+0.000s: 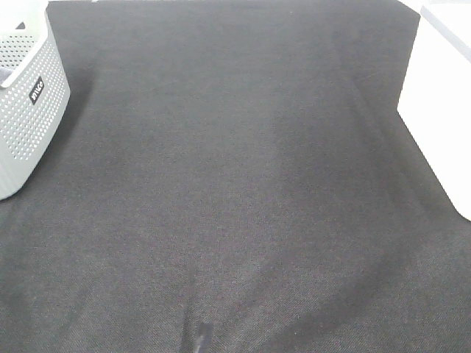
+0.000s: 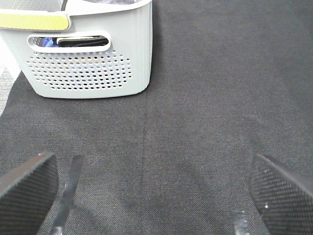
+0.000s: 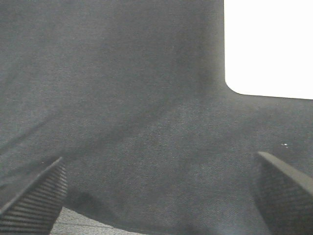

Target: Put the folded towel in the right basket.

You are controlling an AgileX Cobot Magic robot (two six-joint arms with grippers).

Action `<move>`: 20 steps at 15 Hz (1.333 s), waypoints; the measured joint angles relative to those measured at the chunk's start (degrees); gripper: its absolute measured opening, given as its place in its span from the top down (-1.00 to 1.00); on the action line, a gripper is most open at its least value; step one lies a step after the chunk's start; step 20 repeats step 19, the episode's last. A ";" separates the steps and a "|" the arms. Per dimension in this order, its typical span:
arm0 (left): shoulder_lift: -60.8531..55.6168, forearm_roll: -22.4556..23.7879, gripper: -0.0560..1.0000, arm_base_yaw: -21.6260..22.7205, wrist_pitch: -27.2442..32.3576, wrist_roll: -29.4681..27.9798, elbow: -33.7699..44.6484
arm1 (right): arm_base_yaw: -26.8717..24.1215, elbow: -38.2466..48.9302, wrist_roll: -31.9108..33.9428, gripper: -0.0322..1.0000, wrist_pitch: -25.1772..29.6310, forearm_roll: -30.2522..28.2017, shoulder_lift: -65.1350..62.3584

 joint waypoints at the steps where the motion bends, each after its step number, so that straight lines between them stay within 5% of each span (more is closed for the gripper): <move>1: 0.00 0.00 -0.98 0.00 0.00 0.00 0.00 | 0.00 0.00 0.00 -0.92 0.00 -0.40 0.00; 20: 0.00 0.00 -0.98 0.00 0.00 0.00 0.00 | 0.00 0.00 0.00 -0.92 0.00 -0.74 0.00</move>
